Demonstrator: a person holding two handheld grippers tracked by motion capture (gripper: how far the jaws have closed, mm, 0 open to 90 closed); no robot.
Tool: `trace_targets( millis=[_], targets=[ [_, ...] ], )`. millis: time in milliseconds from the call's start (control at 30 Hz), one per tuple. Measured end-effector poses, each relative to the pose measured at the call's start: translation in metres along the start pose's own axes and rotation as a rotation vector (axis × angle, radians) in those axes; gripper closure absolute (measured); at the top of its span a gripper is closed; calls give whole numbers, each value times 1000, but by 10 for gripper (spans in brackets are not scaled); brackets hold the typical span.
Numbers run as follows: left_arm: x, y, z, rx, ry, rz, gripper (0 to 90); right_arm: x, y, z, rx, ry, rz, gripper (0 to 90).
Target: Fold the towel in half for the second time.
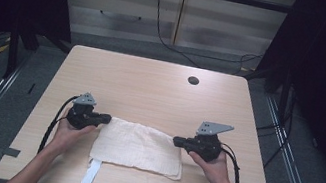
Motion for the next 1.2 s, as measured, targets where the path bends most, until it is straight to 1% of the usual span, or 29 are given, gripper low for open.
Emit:
trace_targets(
  millis=[100,167,233,367,433,633,700,733,800,900,1000,1067,1133,1200],
  targets=[
    [-2,0,0,-4,3,13,849,-9,3,-4,-15,-8,23,873],
    [-3,0,0,1,-2,22,850,-17,5,-7,-26,-17,42,873],
    [-5,1,-1,-6,-1,31,850,-24,6,-9,-33,-24,63,872],
    [-10,2,-5,-15,-6,51,851,-37,9,-15,-54,-34,87,872],
    [-11,2,-6,-14,-10,59,851,-43,11,-18,-67,-35,102,872],
    [-15,0,-5,-9,-7,84,852,-57,14,-29,-88,-12,148,872],
    [-14,1,-5,-11,-3,86,852,-64,15,-35,-113,-7,180,870],
    [-14,1,-4,-10,0,86,852,-67,16,-39,-136,-13,201,871],
    [-13,2,-4,-11,-2,86,852,-71,18,-46,-167,-7,224,872],
    [-14,1,-4,-11,2,87,852,-74,21,-53,-198,3,248,872],
    [-13,2,-2,-1,-4,82,852,-79,25,-61,-228,20,280,873],
    [-13,3,-2,-1,-5,77,852,-81,28,-67,-256,28,290,874],
    [-13,3,-2,3,-12,74,852,-81,30,-67,-260,42,292,876],
    [-13,3,0,11,-20,72,851,-77,30,-67,-269,25,280,878]
  ],
)
Point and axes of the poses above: each handheld gripper's, and its own axes: y roughly forward along the jaws, z roughly out of its top, x roughly to its right, the point moved 10 cm from there along y, roughly forward along the jaws, and after that the axes turned 14 degrees about x, right-handed, at the moved point
